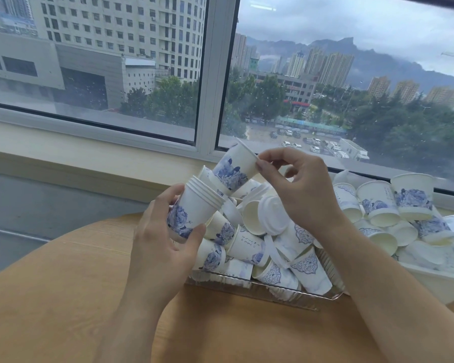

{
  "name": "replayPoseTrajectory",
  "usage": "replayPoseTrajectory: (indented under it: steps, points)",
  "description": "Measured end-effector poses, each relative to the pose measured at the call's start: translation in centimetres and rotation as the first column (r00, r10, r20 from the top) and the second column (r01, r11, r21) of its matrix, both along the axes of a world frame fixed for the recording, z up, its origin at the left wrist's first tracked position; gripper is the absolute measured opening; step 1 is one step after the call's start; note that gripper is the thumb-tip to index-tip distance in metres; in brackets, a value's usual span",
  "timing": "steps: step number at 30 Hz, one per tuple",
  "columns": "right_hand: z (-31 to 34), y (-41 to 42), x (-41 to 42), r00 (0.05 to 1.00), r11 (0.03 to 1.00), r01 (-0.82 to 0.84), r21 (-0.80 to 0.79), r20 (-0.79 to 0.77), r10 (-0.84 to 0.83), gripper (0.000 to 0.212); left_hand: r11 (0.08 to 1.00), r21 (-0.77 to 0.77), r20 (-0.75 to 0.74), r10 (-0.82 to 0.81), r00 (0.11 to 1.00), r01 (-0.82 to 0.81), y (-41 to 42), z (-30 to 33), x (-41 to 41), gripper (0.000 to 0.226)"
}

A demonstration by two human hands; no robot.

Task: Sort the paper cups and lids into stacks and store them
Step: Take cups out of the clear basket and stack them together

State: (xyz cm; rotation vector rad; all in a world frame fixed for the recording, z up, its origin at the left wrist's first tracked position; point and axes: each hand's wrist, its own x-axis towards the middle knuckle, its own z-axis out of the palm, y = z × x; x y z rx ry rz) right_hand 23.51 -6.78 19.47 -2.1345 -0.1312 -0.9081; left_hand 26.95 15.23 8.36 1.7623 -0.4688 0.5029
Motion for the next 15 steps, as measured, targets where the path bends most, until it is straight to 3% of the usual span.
replayPoseTrajectory:
  steps: [7,15]
  points:
    - [0.0,1.4,-2.9,0.996,0.997,-0.057,-0.058,-0.073,0.053,0.009,0.998,0.047,0.059,-0.031,0.998,0.029,-0.3,0.5,-2.9,0.075]
    - [-5.2,4.7,-5.1,0.982,0.994,-0.107,0.019,-0.152,0.109,0.013,0.986,0.164,0.112,0.010,0.994,-0.029,2.5,-1.7,-5.3,0.080]
